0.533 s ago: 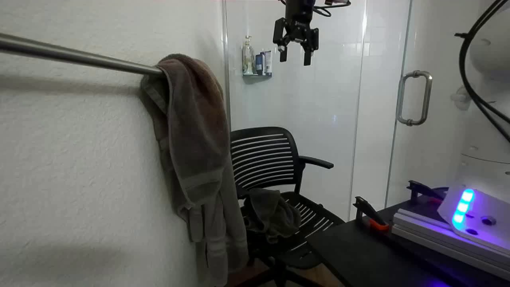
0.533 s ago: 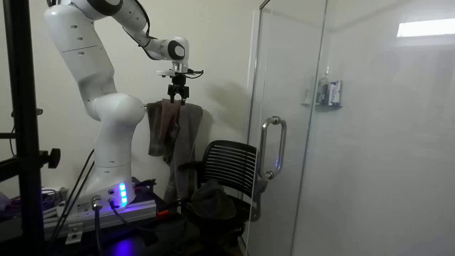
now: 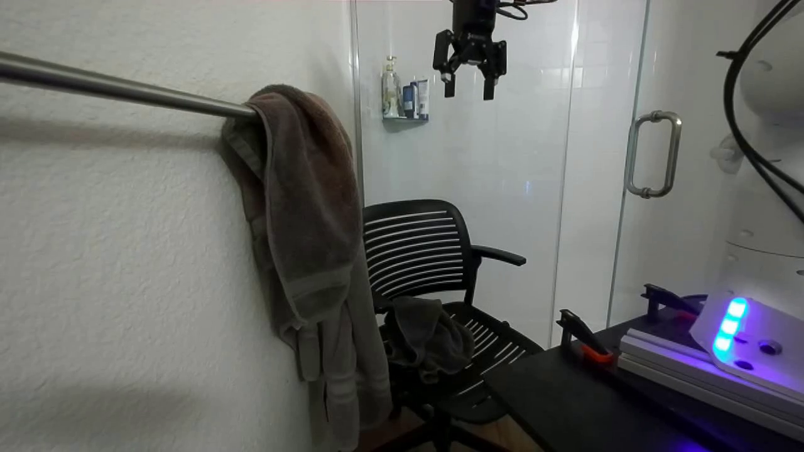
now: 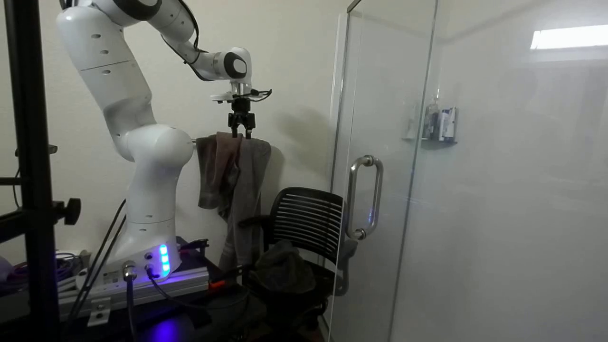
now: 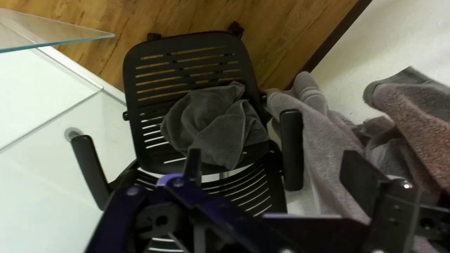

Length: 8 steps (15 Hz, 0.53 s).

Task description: Close the door

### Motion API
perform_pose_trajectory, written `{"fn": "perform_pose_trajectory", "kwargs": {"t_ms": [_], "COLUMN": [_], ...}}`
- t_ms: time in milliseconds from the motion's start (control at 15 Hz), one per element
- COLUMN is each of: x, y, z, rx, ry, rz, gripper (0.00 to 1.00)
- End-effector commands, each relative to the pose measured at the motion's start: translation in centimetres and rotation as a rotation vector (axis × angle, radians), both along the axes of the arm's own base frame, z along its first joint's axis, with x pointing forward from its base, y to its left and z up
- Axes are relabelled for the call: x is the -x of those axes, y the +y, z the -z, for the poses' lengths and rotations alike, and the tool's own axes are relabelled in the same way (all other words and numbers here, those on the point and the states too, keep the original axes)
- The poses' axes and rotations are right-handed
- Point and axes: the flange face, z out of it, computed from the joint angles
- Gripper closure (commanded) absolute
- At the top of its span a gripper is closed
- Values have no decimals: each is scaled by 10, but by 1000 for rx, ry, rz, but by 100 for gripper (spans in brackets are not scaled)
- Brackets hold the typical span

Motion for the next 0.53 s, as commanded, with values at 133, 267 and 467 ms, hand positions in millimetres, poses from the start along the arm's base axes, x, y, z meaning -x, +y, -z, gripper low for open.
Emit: {"fn": "perform_pose_trajectory", "kwargs": {"t_ms": [133,267,467], "x": [53,80,120], "y": [-45,-61,-90], "z": [-9,-16,-31], "rx": [90,136,212], "ry": [-177,-239,-337], "rz": [222,286,390], "gripper": [0,0,0]}}
